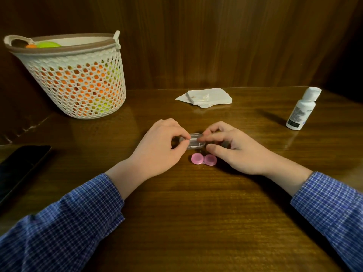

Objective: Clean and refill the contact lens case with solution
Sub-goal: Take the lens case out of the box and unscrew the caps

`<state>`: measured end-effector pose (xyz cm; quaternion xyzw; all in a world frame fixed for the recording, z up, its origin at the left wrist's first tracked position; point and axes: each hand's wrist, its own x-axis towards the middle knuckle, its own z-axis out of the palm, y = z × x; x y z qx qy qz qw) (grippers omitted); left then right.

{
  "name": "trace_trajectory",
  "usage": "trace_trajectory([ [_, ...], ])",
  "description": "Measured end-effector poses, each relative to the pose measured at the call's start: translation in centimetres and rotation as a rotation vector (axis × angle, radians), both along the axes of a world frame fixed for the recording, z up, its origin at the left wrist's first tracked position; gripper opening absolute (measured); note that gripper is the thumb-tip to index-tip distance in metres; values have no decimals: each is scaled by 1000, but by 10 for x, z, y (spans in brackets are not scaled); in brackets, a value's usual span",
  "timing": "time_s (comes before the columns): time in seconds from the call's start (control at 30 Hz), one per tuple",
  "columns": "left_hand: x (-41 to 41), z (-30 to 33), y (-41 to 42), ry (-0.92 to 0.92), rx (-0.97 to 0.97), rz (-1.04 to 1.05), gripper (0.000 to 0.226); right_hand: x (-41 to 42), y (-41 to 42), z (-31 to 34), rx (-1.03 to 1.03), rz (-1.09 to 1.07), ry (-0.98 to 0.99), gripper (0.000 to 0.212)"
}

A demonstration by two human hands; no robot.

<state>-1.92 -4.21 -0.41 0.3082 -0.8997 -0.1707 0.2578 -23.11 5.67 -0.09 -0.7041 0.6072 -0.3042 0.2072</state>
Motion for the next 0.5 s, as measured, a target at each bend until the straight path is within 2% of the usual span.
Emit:
trace_trajectory([
  [0.3,-1,0,0,2,2,23,17,1,0,0,12,15,3,28],
  [0.5,2,0,-9,-37,-58,120,19,-3,0,0,-29,-49,35,32],
])
